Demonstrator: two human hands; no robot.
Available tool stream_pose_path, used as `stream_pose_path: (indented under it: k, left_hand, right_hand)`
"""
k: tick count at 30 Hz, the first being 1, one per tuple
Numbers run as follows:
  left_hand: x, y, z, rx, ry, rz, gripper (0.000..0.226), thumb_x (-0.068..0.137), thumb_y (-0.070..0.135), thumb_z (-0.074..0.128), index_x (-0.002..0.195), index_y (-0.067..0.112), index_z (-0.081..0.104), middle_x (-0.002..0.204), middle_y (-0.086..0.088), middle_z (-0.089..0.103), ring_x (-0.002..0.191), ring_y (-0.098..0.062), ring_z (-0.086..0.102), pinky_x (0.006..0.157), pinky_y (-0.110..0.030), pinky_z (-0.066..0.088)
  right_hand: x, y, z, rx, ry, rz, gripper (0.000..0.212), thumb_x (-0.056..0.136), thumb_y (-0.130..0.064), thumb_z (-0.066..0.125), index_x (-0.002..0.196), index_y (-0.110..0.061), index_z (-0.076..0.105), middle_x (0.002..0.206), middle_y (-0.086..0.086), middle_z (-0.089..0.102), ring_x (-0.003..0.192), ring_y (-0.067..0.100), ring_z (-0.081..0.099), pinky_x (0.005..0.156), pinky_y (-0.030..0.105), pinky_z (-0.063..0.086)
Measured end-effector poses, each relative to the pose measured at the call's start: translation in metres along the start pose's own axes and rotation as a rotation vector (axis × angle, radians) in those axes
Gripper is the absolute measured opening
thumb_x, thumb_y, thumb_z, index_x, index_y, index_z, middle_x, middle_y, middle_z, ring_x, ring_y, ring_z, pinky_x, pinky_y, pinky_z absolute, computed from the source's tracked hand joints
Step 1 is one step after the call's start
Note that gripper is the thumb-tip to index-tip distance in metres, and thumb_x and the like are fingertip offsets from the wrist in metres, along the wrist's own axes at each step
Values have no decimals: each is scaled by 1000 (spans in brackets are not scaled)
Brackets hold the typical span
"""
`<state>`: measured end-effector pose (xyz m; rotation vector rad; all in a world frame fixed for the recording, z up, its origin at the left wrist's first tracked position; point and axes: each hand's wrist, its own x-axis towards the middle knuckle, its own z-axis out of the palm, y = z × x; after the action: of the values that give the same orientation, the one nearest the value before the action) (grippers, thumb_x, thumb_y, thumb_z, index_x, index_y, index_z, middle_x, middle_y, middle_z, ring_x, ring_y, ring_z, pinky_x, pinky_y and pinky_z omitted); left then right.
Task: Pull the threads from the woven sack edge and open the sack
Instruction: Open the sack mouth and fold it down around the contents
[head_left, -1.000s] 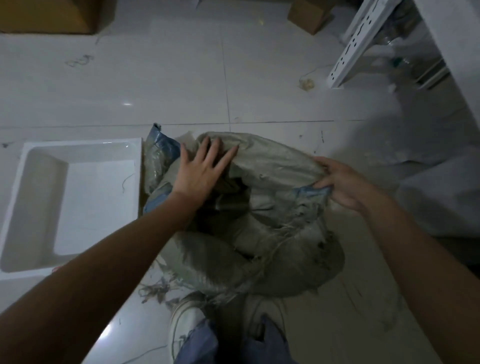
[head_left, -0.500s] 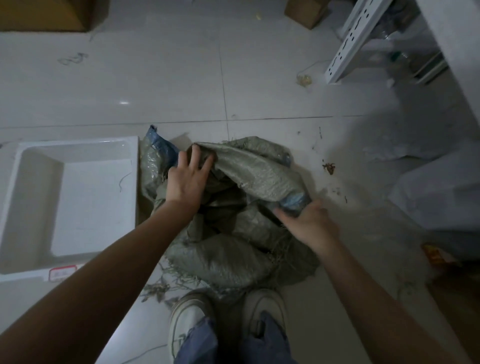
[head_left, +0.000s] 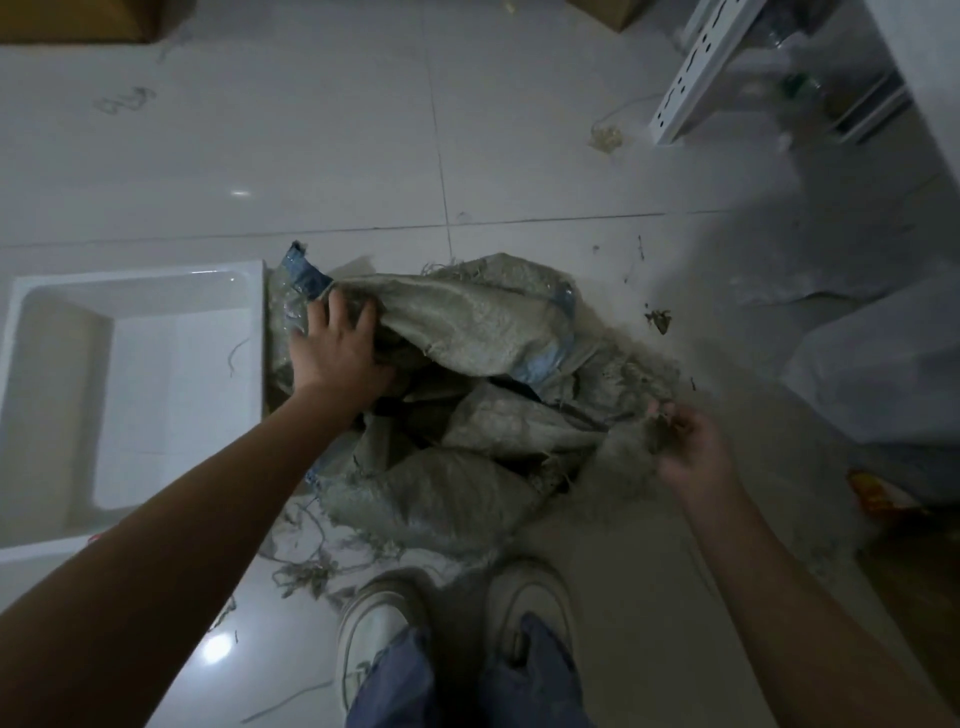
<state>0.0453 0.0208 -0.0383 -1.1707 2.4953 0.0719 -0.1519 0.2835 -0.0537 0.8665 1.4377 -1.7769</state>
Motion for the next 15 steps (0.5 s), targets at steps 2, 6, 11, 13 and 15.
stream_pose_path:
  k: [2,6,11,13,15]
  left_hand:
    - [1,2,0,-23,-46,-18,83,82,59,49,149,24,15,156,-16,10,143,-37,15,107,-51,31]
    - [2,8,1,-30,-63,-17,80,84,63,43,149,21,19,157,-15,9,145,-37,11,111,-56,24]
    - [6,16,4,-51,-42,-33,69,89,55,41,145,16,27,154,-18,17,143,-39,16,111,-59,27]
    - [5,17,5,-78,-5,-43,67,90,53,41,144,16,28,154,-18,16,144,-38,14,111,-58,26]
    - [3,16,6,-99,47,-41,74,88,50,49,147,15,22,157,-18,8,147,-35,6,113,-60,21]
  right_hand:
    - [9,1,-8,-309,168,-11,15,69,5,53,73,9,66,78,24,64,67,30,66,68,38,59]
    - [-7,12,0,-1250,569,-707,47,82,-27,55,113,9,54,115,30,56,106,43,56,85,45,47]
    - [-49,61,49,-1635,-48,-784,96,67,-64,65,138,-11,29,133,12,43,121,31,46,91,42,45]
    - [-38,78,61,-1748,-24,-623,108,66,-67,65,146,-14,15,141,14,32,128,34,38,95,45,43]
    - [-25,77,72,-1546,77,-560,84,78,-50,64,141,-12,26,138,18,39,124,37,44,93,45,45]
